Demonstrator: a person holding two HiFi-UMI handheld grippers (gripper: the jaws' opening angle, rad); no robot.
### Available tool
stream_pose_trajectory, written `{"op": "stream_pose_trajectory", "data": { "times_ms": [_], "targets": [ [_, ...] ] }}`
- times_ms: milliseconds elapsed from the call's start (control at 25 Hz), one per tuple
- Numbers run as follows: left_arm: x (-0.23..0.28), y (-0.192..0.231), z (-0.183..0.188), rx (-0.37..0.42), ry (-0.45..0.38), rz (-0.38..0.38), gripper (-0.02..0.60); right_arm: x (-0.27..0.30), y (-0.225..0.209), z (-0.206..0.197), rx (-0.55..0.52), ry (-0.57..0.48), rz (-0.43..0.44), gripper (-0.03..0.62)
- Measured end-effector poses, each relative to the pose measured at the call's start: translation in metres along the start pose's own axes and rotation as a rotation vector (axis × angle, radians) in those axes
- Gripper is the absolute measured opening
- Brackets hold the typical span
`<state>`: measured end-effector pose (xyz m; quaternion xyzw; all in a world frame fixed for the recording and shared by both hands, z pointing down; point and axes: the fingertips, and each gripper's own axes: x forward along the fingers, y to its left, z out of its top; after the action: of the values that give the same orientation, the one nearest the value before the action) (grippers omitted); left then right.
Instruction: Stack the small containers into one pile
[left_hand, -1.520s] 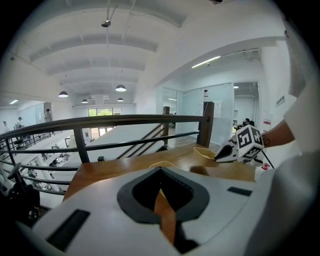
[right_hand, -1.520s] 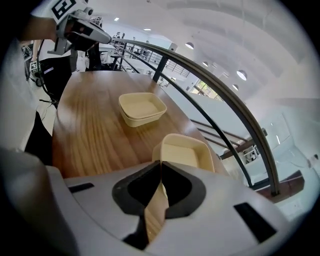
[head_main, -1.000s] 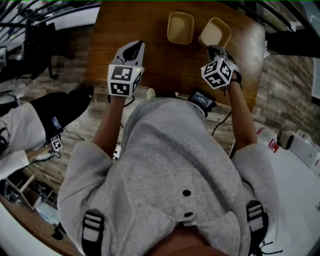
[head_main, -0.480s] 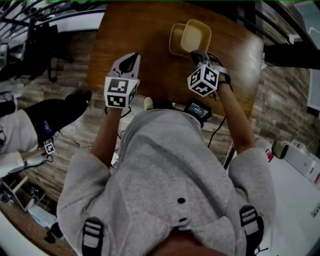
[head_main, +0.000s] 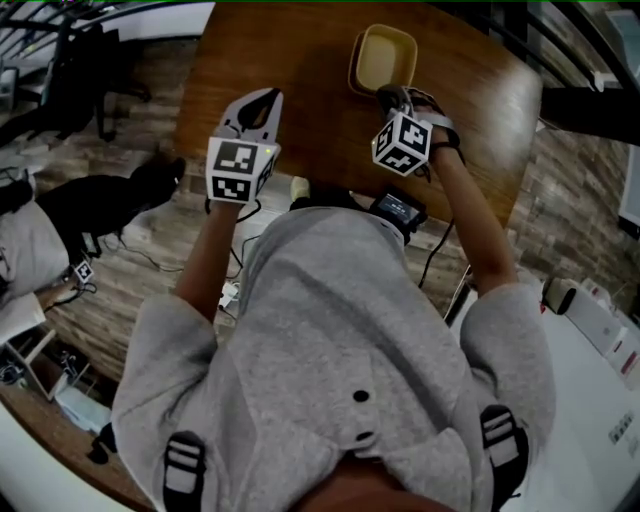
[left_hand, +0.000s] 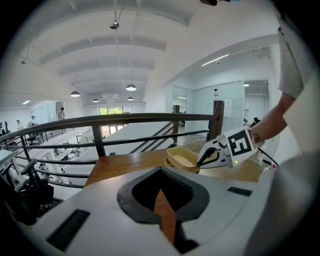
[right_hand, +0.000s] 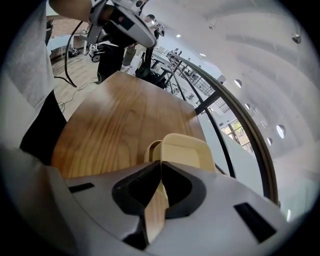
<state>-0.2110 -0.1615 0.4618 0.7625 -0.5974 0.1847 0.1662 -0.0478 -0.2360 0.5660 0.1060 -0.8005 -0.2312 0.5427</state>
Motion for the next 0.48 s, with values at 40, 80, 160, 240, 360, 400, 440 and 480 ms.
{"op": "stream_pose_trajectory", "data": {
  "times_ms": [40, 80, 160, 240, 360, 400, 440, 480],
  "targets": [
    [0.000, 0.001, 0.000, 0.001, 0.001, 0.001, 0.014, 0.002, 0.002, 0.001, -0.003, -0.001, 0.005, 0.026],
    [0.000, 0.002, 0.000, -0.001, 0.002, 0.003, 0.014, 0.004, 0.003, 0.003, -0.004, -0.003, 0.010, 0.026],
    [0.000, 0.004, -0.001, -0.008, 0.007, 0.009, 0.014, 0.008, 0.006, 0.007, -0.011, -0.009, 0.020, 0.026],
    [0.001, 0.002, -0.004, -0.012, 0.014, 0.007, 0.014, 0.011, 0.009, 0.008, -0.016, -0.012, 0.031, 0.026],
    [0.001, -0.001, -0.005, -0.022, 0.016, 0.001, 0.014, 0.013, 0.011, 0.007, -0.005, -0.010, 0.049, 0.026],
    [0.001, -0.001, -0.004, -0.023, 0.015, 0.001, 0.014, 0.014, 0.011, 0.007, -0.003, -0.009, 0.052, 0.026],
    [0.001, 0.000, -0.003, -0.023, 0.014, 0.001, 0.014, 0.015, 0.010, 0.007, -0.004, -0.008, 0.052, 0.026],
    [0.000, 0.002, -0.003, -0.022, 0.014, 0.001, 0.014, 0.017, 0.011, 0.007, -0.006, -0.006, 0.052, 0.026]
  ]
}}
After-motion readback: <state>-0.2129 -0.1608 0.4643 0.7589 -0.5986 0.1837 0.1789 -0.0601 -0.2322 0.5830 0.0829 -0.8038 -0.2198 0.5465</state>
